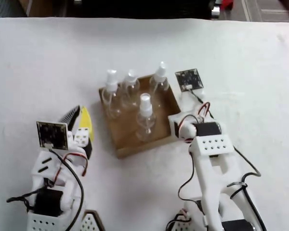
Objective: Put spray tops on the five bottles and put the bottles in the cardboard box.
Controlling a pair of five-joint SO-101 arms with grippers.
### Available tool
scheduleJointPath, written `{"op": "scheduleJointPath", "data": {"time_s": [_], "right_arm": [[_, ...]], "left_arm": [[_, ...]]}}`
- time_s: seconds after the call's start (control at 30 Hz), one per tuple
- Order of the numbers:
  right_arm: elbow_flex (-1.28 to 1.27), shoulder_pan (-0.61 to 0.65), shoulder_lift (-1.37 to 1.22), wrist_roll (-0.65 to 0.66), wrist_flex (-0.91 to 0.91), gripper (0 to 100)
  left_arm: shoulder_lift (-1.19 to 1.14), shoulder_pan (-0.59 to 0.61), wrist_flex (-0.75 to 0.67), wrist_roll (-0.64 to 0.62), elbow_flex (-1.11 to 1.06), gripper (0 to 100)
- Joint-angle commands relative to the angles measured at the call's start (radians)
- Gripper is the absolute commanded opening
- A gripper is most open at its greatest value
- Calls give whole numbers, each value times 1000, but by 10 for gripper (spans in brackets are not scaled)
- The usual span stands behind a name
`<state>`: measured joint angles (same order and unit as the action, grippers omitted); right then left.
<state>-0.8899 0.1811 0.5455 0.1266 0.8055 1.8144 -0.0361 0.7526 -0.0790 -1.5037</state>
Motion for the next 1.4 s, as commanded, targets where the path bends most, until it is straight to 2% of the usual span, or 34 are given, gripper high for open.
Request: {"op": "scheduleJointPath", "data": {"time_s": [0.0,0.3,0.7,1.03,1.2,1.37], "right_arm": [[12,-42,33,-8,7,112],[-32,31,22,0,-44,109],[-41,-13,18,0,-61,111],[2,-16,-120,0,-96,108],[-5,-18,-122,0,-94,11],[-34,-16,-120,0,-93,16]], "left_arm": [[15,-18,-28,-3,8,50],[15,-18,-28,-3,8,50],[15,-18,-25,-3,8,50],[15,-18,-25,-3,8,50],[15,-18,-28,-3,8,50],[15,-18,-28,-3,8,50]]}}
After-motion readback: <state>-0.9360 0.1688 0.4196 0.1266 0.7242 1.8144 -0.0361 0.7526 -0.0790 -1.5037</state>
